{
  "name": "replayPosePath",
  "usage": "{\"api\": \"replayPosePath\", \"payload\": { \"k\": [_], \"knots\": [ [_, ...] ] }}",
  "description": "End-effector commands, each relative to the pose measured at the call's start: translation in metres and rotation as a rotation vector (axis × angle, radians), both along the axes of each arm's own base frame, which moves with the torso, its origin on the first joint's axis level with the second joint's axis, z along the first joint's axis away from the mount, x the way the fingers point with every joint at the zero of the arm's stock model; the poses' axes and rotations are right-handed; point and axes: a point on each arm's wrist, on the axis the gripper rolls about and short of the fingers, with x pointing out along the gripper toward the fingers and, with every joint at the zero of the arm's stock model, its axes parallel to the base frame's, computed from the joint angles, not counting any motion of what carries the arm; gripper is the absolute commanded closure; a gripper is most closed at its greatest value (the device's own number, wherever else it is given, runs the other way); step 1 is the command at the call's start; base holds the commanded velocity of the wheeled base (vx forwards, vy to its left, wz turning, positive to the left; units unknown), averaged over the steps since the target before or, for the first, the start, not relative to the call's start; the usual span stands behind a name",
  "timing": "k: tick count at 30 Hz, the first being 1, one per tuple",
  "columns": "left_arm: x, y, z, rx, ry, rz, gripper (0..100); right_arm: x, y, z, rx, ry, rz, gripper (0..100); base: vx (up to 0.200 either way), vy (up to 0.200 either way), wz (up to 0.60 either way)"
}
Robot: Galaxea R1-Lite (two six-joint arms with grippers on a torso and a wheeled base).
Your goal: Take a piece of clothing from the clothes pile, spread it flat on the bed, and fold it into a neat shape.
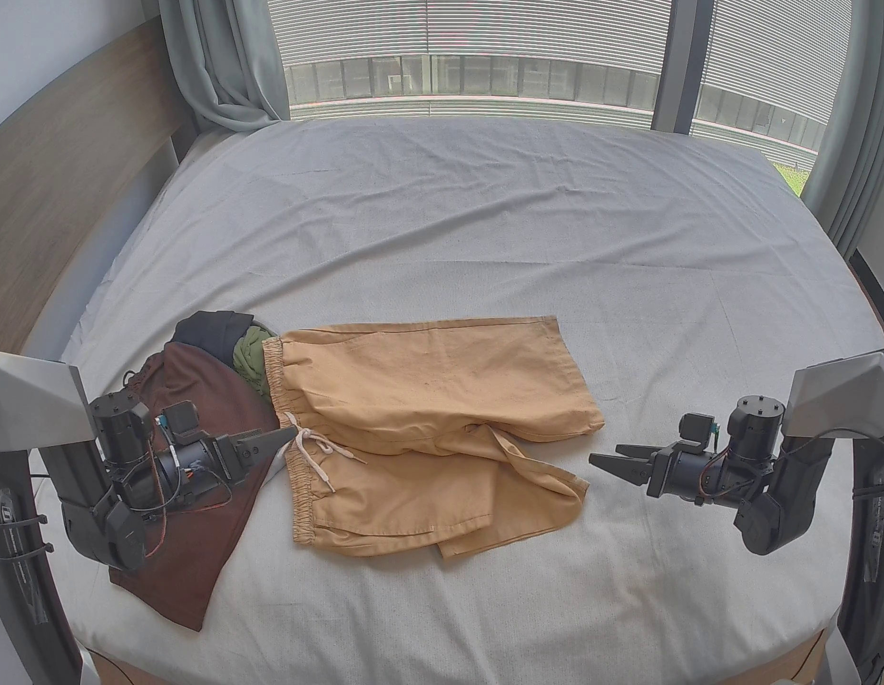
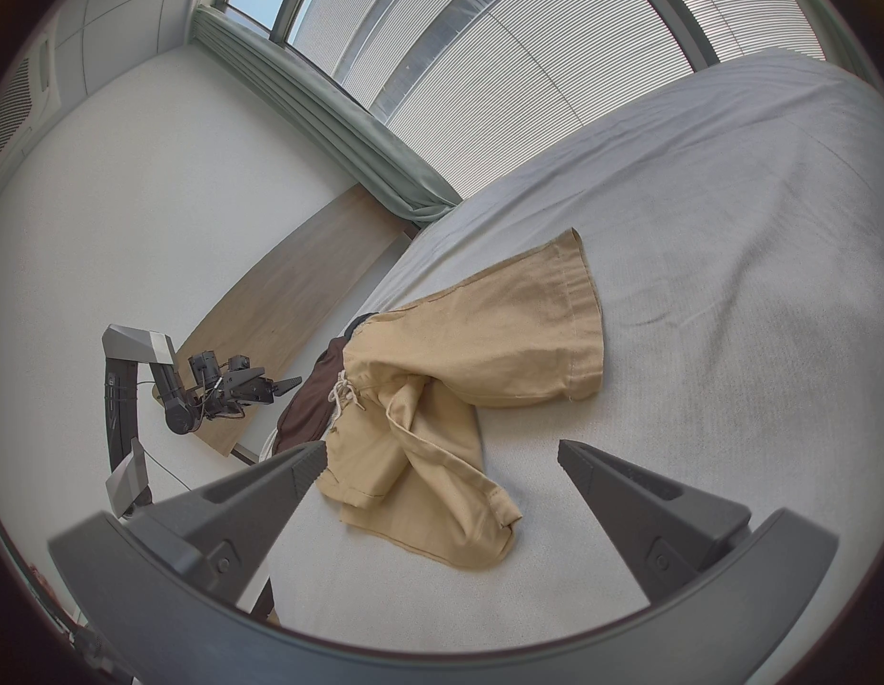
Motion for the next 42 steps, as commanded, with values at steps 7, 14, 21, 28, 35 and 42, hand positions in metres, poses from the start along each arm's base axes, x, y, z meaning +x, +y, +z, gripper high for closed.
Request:
{"api": "replayPosePath", "payload": {
  "k": [7, 14, 21, 28, 35, 42],
  "knots": [
    [-0.006, -0.003, -0.007, 0.015, 0.025, -0.014, 0, 0.001, 0.004, -0.027, -0.008, 0.07, 0.01, 0, 0.0, 0.0, 0.0],
    [-0.006, -0.003, -0.012, 0.027, 0.031, -0.024, 0, 0.0, 0.006, -0.038, -0.007, 0.103, 0.017, 0, 0.0, 0.0, 0.0],
    [-0.006, -0.002, -0.012, 0.038, 0.02, -0.03, 0, 0.004, 0.012, -0.049, 0.021, 0.148, 0.018, 0, 0.0, 0.0, 0.0],
    [-0.006, -0.003, -0.011, 0.04, 0.014, -0.033, 0, 0.006, 0.018, -0.051, 0.032, 0.159, 0.031, 0, 0.0, 0.0, 0.0],
    [-0.006, -0.003, -0.01, 0.04, 0.012, -0.031, 0, 0.009, 0.023, -0.053, 0.036, 0.154, 0.04, 0, 0.0, 0.0, 0.0],
    [-0.005, -0.003, -0.011, 0.04, 0.012, -0.031, 0, 0.012, 0.025, -0.056, 0.038, 0.152, 0.039, 100, 0.0, 0.0, 0.0]
  ]
}}
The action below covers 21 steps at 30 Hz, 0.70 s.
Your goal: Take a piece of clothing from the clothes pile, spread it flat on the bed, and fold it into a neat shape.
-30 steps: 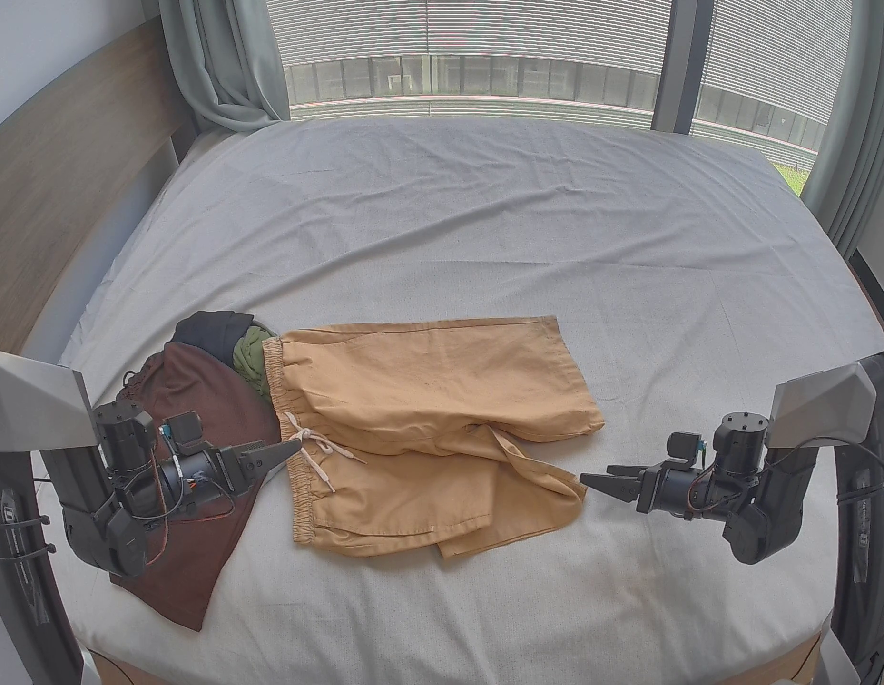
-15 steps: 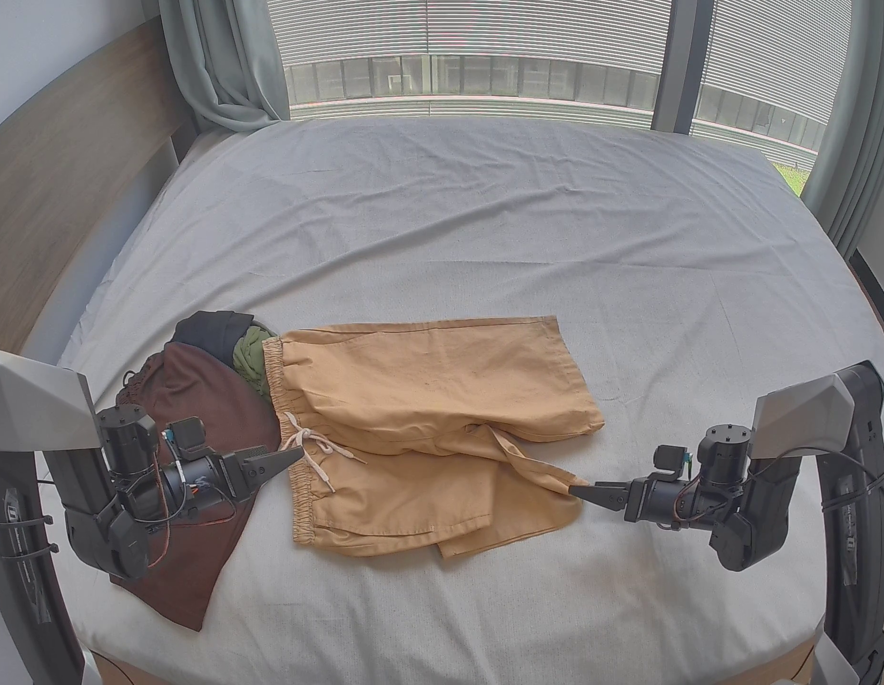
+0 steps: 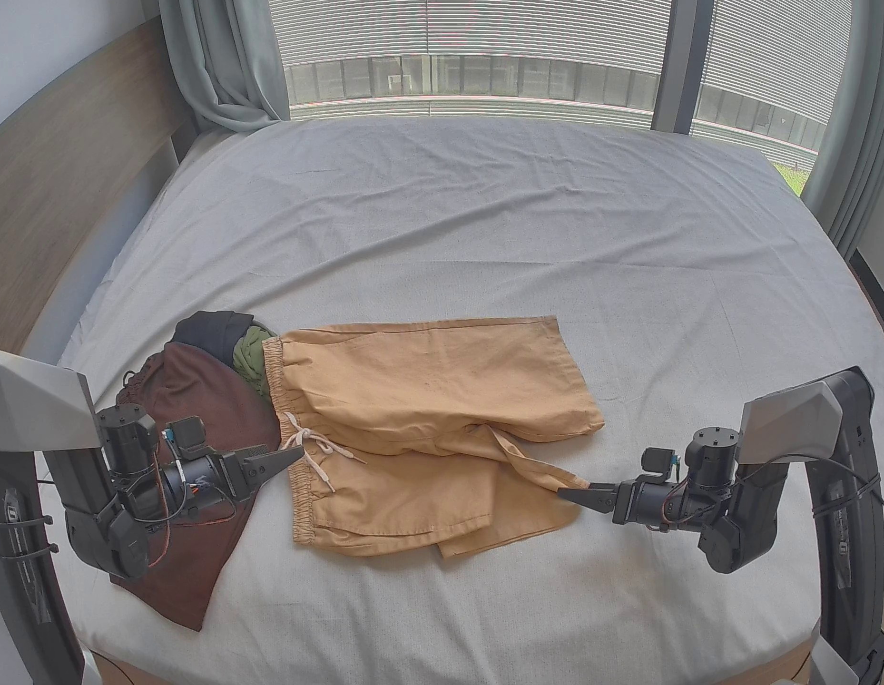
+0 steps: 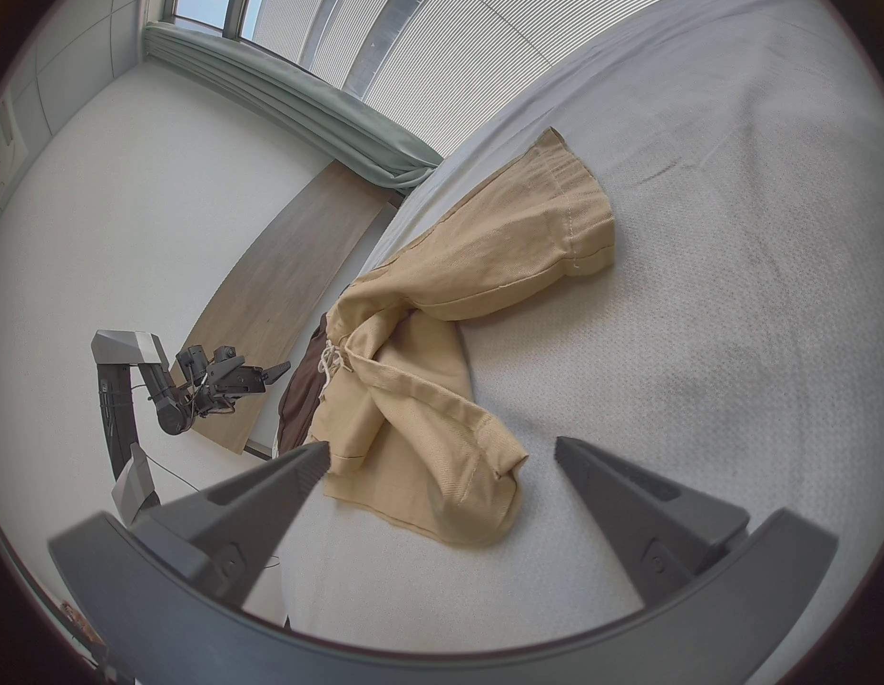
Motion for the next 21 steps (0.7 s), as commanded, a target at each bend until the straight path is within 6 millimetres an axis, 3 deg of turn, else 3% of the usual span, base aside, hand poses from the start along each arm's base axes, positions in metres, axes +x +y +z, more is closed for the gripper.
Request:
{"api": "replayPosePath", "payload": {
  "k": [1, 21],
  "knots": [
    [0.0, 0.0, 0.0, 0.0, 0.001, 0.0, 0, 0.001, 0.001, -0.002, -0.002, 0.002, -0.002, 100, 0.0, 0.0, 0.0],
    [0.0, 0.0, -0.007, 0.011, 0.011, -0.003, 0, 0.006, -0.018, 0.011, 0.004, -0.031, -0.056, 100, 0.0, 0.0, 0.0]
  ]
}}
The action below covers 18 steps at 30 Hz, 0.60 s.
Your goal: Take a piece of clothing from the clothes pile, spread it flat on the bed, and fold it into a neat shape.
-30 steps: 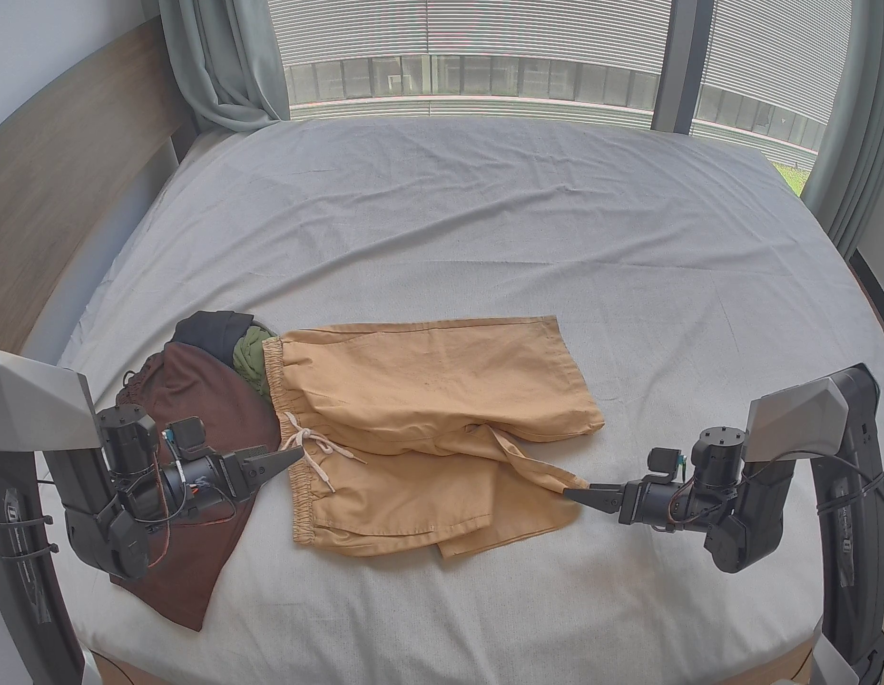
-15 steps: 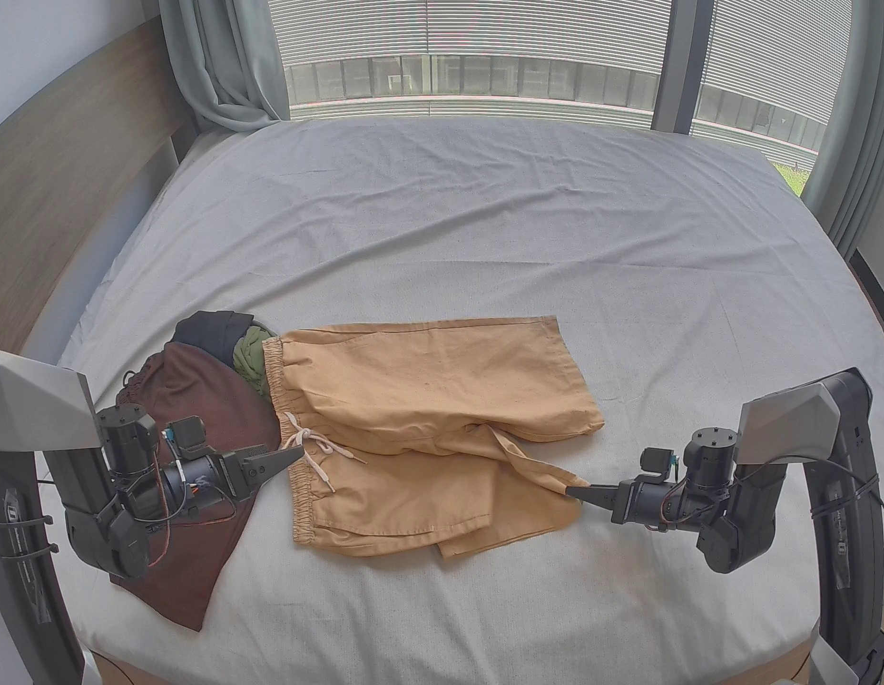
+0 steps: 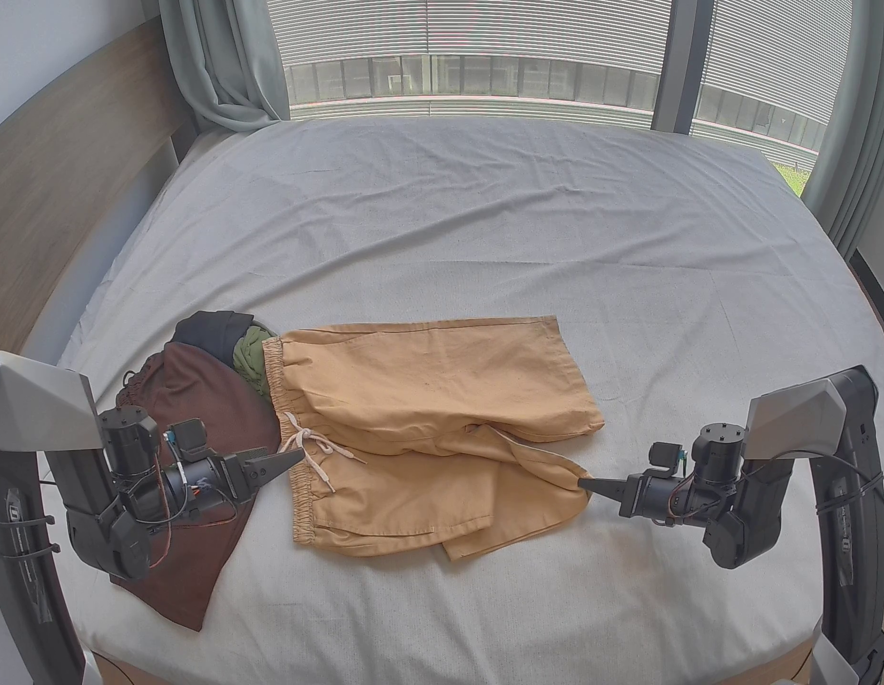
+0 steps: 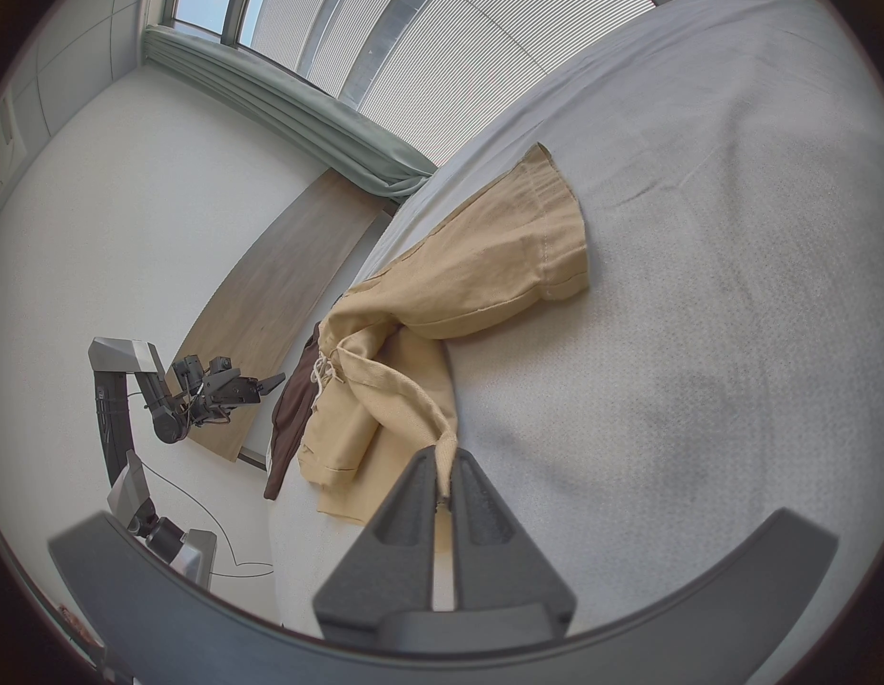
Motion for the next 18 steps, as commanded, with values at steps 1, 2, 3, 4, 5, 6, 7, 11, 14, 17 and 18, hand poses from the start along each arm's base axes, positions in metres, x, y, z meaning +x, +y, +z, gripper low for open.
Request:
{"api": "replayPosePath", "payload": {
  "k": [1, 2, 3, 4, 5, 6, 7, 11, 14, 17, 18],
  "knots": [
    [0.0, 0.0, -0.003, 0.007, 0.003, -0.004, 0, 0.002, -0.005, 0.007, 0.003, -0.019, -0.014, 100, 0.0, 0.0, 0.0],
    [0.0, 0.001, -0.005, 0.009, 0.005, -0.003, 0, 0.002, -0.005, 0.007, 0.003, -0.019, -0.014, 100, 0.0, 0.0, 0.0],
    [0.0, 0.0, -0.006, 0.012, 0.008, -0.005, 0, 0.002, -0.005, 0.007, 0.003, -0.019, -0.016, 100, 0.0, 0.0, 0.0],
    [0.001, 0.0, -0.006, 0.013, 0.007, -0.006, 0, 0.002, -0.005, 0.007, 0.003, -0.019, -0.016, 100, 0.0, 0.0, 0.0],
    [0.001, 0.0, -0.007, 0.013, 0.008, -0.004, 0, 0.003, -0.007, 0.007, 0.003, -0.022, -0.02, 100, 0.0, 0.0, 0.0],
    [0.001, 0.0, -0.007, 0.013, 0.008, -0.006, 0, 0.004, -0.009, 0.007, 0.003, -0.023, -0.025, 100, 0.0, 0.0, 0.0],
    [0.0, 0.0, -0.007, 0.013, 0.01, -0.006, 0, 0.004, -0.01, 0.008, 0.004, -0.026, -0.028, 100, 0.0, 0.0, 0.0],
    [0.0, 0.0, -0.007, 0.013, 0.01, -0.004, 0, 0.008, -0.016, 0.009, 0.004, -0.04, -0.047, 100, 0.0, 0.0, 0.0],
    [0.0, 0.001, -0.007, 0.013, 0.01, -0.004, 0, 0.012, -0.023, 0.011, 0.006, -0.052, -0.068, 100, 0.0, 0.0, 0.0],
    [0.0, 0.0, -0.007, 0.013, 0.011, -0.006, 0, 0.016, -0.028, 0.013, 0.006, -0.066, -0.083, 100, 0.0, 0.0, 0.0],
    [0.0, 0.001, -0.007, 0.013, 0.011, -0.004, 0, 0.016, -0.03, 0.013, 0.006, -0.067, -0.086, 100, 0.0, 0.0, 0.0]
  ]
}}
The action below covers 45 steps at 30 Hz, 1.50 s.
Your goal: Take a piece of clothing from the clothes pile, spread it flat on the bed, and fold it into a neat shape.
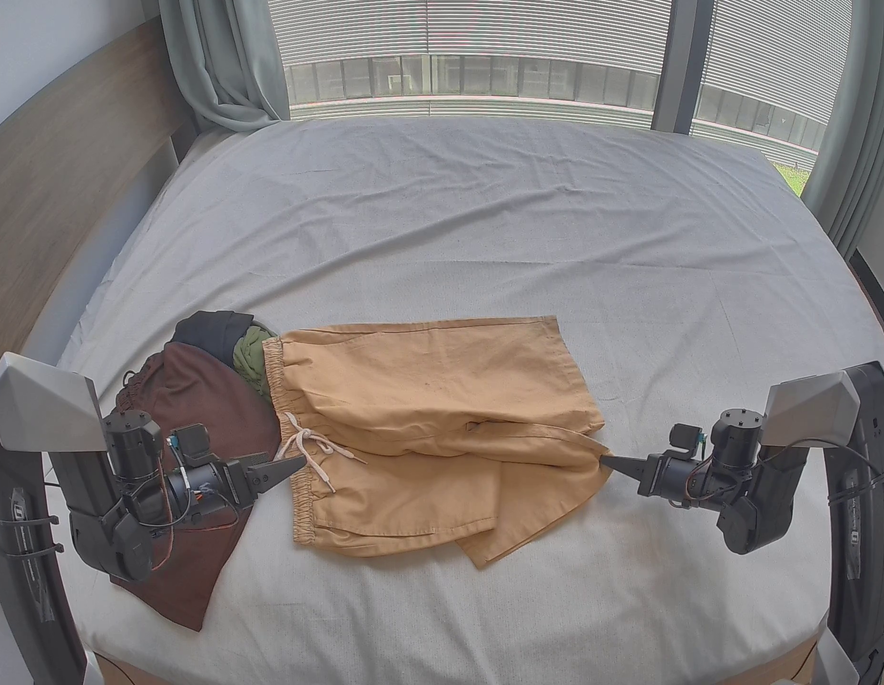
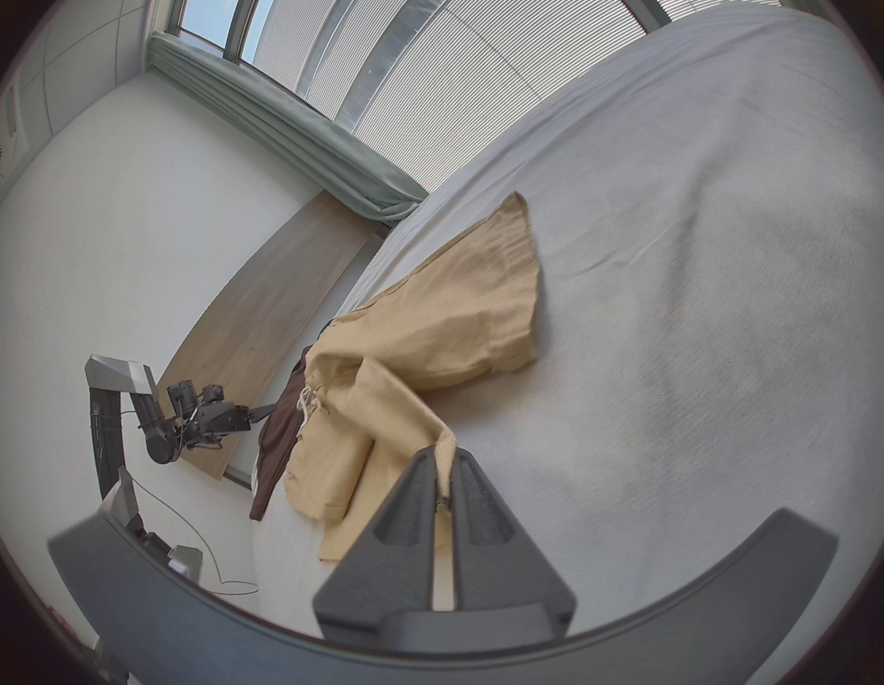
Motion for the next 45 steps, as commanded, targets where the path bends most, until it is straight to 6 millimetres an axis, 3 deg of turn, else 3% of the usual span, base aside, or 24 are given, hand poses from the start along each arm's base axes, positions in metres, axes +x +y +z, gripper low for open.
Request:
{"api": "replayPosePath", "payload": {
  "k": [1, 2, 3, 16, 23, 41, 45],
  "knots": [
    [0.0, 0.0, -0.001, -0.001, 0.003, -0.001, 0, 0.003, -0.004, 0.002, 0.001, -0.016, -0.012, 100, 0.0, 0.0, 0.0],
    [0.0, 0.0, -0.001, -0.001, 0.003, -0.001, 0, 0.004, -0.004, 0.002, 0.001, -0.017, -0.012, 100, 0.0, 0.0, 0.0],
    [0.0, 0.0, -0.001, -0.001, 0.005, -0.001, 0, 0.005, -0.005, 0.003, 0.001, -0.024, -0.013, 0, 0.0, 0.0, 0.0],
    [-0.001, 0.0, -0.004, 0.0, 0.016, 0.0, 0, 0.006, -0.007, 0.007, -0.001, -0.038, -0.023, 0, 0.0, 0.0, 0.0],
    [-0.001, 0.001, -0.01, 0.01, 0.025, -0.002, 0, -0.032, 0.018, 0.005, -0.03, 0.067, 0.059, 0, 0.0, 0.0, 0.0],
    [0.0, 0.001, -0.009, 0.014, 0.019, -0.003, 0, -0.039, 0.049, -0.022, -0.059, 0.124, 0.113, 0, 0.0, 0.0, 0.0],
    [0.0, 0.001, -0.008, 0.014, 0.015, -0.003, 0, -0.034, 0.066, -0.034, -0.09, 0.115, 0.084, 0, 0.0, 0.0, 0.0]
  ]
}}
